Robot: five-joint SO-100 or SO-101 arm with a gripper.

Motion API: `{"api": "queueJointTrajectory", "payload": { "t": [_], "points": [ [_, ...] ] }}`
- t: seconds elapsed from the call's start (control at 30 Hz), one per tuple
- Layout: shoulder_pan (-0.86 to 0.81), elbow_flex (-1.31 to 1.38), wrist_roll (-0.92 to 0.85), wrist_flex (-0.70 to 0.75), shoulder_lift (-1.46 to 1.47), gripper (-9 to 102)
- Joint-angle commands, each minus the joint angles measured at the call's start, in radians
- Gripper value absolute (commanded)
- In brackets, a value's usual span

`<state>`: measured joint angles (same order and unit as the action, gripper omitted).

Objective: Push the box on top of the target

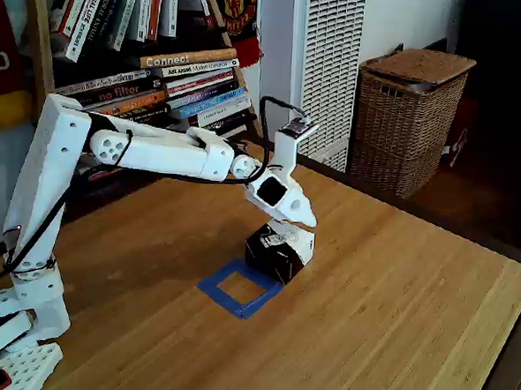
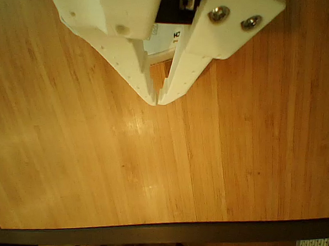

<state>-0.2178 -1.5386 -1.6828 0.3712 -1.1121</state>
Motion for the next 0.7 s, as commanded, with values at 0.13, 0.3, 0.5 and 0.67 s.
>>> {"api": "queueJointTrajectory", "payload": {
  "t": [0.13,0.3,0.5,0.67],
  "points": [
    [-0.032,-0.021,-0.021,0.037,-0.107,0],
    [-0.031,-0.049,-0.041,0.052,-0.100,0],
    [-0.021,-0.063,-0.049,0.061,-0.091,0],
    [-0.020,-0.078,-0.058,0.057,-0.091,0]
  ]
}}
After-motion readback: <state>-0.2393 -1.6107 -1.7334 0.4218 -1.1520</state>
